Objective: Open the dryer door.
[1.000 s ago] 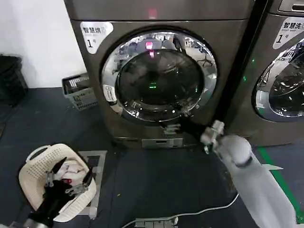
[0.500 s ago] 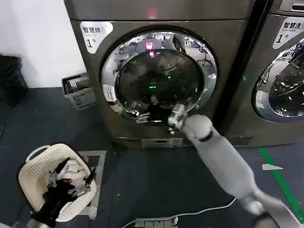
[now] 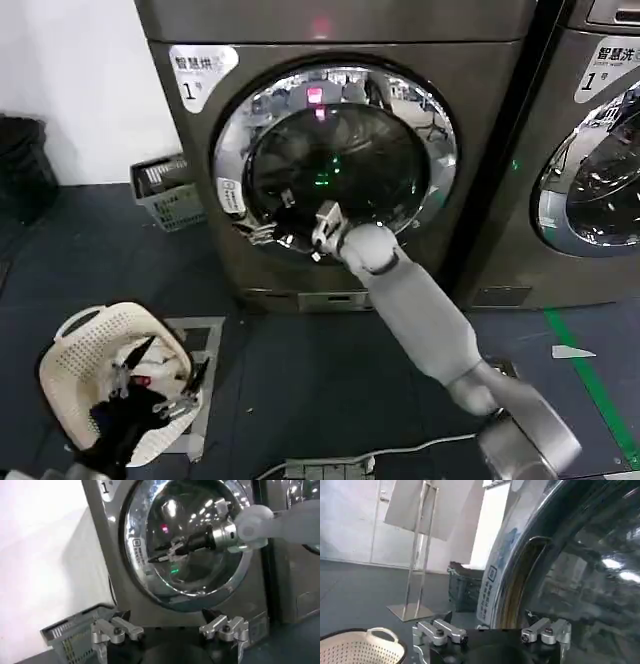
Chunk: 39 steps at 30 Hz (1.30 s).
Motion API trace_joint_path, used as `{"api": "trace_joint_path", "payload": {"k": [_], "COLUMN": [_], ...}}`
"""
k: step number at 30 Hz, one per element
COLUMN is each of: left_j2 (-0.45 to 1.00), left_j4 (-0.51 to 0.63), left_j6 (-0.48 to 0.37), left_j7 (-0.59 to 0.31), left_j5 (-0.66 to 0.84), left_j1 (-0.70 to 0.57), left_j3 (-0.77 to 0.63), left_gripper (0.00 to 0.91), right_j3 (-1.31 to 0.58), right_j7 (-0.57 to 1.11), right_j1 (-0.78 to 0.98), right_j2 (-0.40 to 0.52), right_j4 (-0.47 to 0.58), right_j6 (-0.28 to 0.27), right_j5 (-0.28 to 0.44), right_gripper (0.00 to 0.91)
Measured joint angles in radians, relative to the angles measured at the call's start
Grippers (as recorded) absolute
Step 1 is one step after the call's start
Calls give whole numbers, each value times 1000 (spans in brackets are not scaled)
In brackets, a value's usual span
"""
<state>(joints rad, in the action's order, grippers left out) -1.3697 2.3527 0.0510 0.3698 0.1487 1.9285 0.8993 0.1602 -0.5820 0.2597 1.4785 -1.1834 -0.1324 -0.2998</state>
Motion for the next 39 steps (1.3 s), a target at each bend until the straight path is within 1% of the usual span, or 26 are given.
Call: {"api": "trace_joint_path", "payload": {"k": [5, 9, 12, 15, 17, 20, 23, 25, 29, 32, 37, 39], "left_j2": [0, -1, -1, 0, 3, 20, 48, 74, 120, 157, 225, 254], "left_j4": [0, -3, -4, -7, -15, -36, -68, -94, -140, -183, -263, -297], "left_j6": [-12, -27, -59, -95, -121, -117, -124, -134, -176, -166, -176, -181], "left_j7": [9, 33, 61, 71, 71, 79, 78, 82, 91, 99, 209, 238], "left_j5": [-5, 0, 3, 9, 44, 98, 125, 132, 196, 239, 327, 380], "left_j1": [-4, -8, -13, -25, -36, -62, -97, -128, -204, -268, -354, -387], "left_j3": [-4, -2, 9, 15, 23, 33, 47, 56, 72, 73, 71, 57], "left_gripper": [907, 907, 907, 907, 907, 907, 907, 907, 907, 907, 907, 907], "right_j3": [7, 0, -3, -6, -9, -16, -23, -32, -43, -61, -95, -109], "right_j7": [-46, -93, -122, -149, -173, -224, -261, -292, -367, -429, -509, -535], "right_j1": [-8, 1, 10, 27, 43, 72, 100, 117, 151, 174, 219, 239], "right_j2": [3, -8, -22, -46, -66, -103, -138, -158, -202, -237, -291, -310], "right_j4": [-1, -18, -40, -79, -117, -186, -251, -289, -347, -382, -446, -470], "right_j6": [-8, -8, -14, -38, -57, -89, -94, -93, -48, -44, -43, -43], "right_j5": [-4, -6, -24, -26, -36, -67, -86, -96, -96, -118, -136, -136], "right_gripper": [907, 907, 907, 907, 907, 907, 907, 907, 907, 907, 907, 907]}}
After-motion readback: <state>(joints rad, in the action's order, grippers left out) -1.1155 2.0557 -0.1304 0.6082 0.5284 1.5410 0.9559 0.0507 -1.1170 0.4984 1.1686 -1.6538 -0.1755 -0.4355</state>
